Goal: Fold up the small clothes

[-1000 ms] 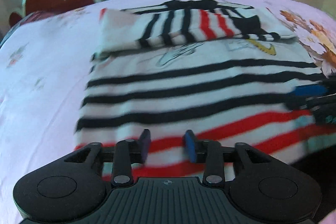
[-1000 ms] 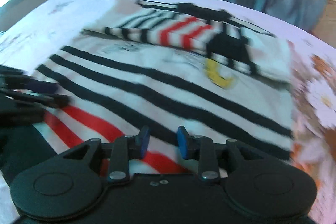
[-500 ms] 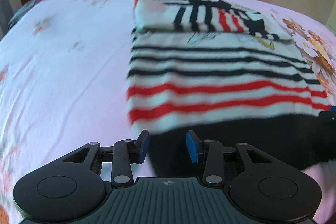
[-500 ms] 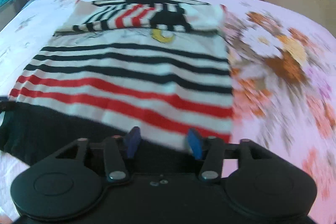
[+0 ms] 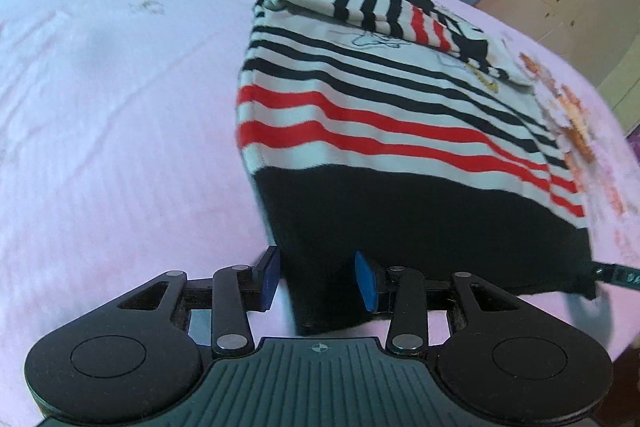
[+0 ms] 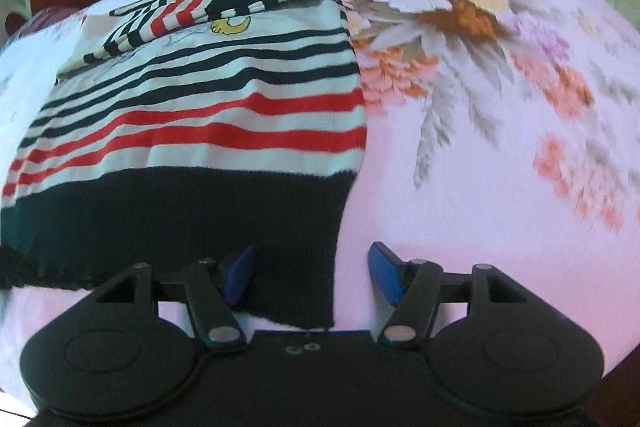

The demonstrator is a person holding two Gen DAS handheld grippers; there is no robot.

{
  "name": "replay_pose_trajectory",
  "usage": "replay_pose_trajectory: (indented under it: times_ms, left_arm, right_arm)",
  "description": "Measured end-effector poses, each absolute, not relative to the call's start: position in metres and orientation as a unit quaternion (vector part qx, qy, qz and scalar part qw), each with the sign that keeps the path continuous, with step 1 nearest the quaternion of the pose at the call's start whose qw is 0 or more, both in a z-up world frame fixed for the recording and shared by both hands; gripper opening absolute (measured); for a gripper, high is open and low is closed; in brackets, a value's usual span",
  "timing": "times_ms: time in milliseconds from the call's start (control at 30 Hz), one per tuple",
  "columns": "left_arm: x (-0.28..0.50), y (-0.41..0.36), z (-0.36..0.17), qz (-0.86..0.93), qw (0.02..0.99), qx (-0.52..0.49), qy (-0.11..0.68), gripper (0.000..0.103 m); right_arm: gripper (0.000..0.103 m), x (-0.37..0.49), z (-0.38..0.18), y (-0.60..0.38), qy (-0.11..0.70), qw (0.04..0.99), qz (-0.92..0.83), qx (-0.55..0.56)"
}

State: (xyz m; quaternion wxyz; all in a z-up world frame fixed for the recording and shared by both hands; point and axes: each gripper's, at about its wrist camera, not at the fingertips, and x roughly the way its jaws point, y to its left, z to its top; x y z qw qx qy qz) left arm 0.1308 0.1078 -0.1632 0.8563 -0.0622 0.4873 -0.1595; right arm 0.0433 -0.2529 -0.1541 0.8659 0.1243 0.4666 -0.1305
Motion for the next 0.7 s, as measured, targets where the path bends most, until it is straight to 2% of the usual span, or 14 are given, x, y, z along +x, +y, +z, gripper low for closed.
replay_pose_trajectory:
  times_ms: [233, 300, 333, 367, 700]
  left_arm:
    - [0.130, 0.096, -0.166, -0.189, 0.849, -0.062, 0.490, 0.039]
    - [0.131, 0.095, -0.165, -0.190, 0.850, -0.062, 0.487, 0.038]
    - [0.132, 0.095, -0.165, -0.190, 0.851, -0.063, 0.486, 0.023]
    - [0.133, 0.095, -0.164, -0.191, 0.850, -0.062, 0.486, 0.012]
    - [0.141, 0.091, -0.128, -0.208, 0.873, -0.054, 0.437, 0.010]
  right_arm:
    - [0.042, 0.042, -0.157, -0.244, 0.471, 0.862, -0.123, 0.139]
    - [0.031, 0.043, -0.157, -0.245, 0.470, 0.862, -0.119, 0.145]
    - [0.021, 0.044, -0.156, -0.246, 0.471, 0.862, -0.114, 0.149]
    - [0.013, 0.045, -0.156, -0.247, 0.471, 0.862, -0.105, 0.154]
    - [0.011, 0.056, -0.129, -0.250, 0.446, 0.877, -0.057, 0.172]
